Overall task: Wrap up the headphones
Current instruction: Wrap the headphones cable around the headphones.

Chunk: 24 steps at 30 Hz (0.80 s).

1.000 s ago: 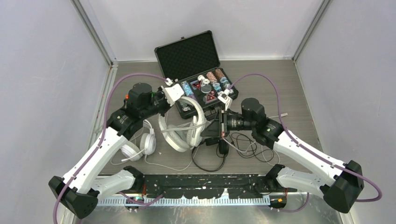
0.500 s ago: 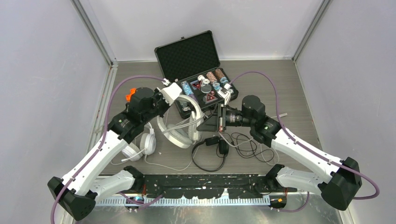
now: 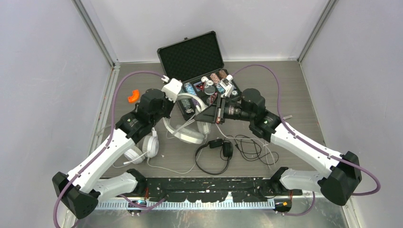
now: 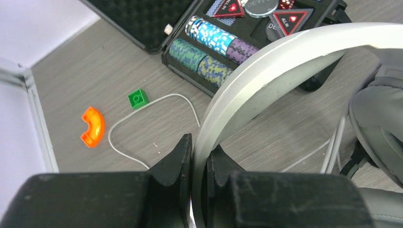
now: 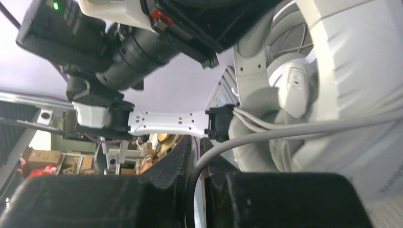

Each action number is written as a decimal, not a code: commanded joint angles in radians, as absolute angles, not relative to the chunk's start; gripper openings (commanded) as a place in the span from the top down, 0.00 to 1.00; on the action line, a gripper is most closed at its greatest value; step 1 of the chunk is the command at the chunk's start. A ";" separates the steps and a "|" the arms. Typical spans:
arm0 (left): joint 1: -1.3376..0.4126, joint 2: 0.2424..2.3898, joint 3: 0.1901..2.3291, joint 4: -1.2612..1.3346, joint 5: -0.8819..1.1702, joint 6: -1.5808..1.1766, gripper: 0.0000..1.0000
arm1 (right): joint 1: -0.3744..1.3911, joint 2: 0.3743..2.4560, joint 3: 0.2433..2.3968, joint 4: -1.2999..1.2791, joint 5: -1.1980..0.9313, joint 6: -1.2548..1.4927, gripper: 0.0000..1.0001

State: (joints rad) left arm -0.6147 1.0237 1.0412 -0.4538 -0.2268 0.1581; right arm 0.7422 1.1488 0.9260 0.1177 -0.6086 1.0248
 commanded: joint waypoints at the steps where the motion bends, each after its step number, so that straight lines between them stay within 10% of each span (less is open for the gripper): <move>1: -0.643 1.077 1.109 -0.431 -0.415 -0.048 1.00 | 0.750 1.183 1.020 0.224 -0.551 1.078 0.82; 24: -0.652 1.227 1.299 -0.579 -0.562 -0.714 1.00 | 0.927 1.272 1.106 -0.030 -0.247 0.870 0.78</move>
State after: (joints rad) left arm -0.6510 1.2507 1.2457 -0.6640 -0.5652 -0.5488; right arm 0.8898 1.2594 1.0473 0.0204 -0.3374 0.9512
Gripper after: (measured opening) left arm 0.120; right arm 0.213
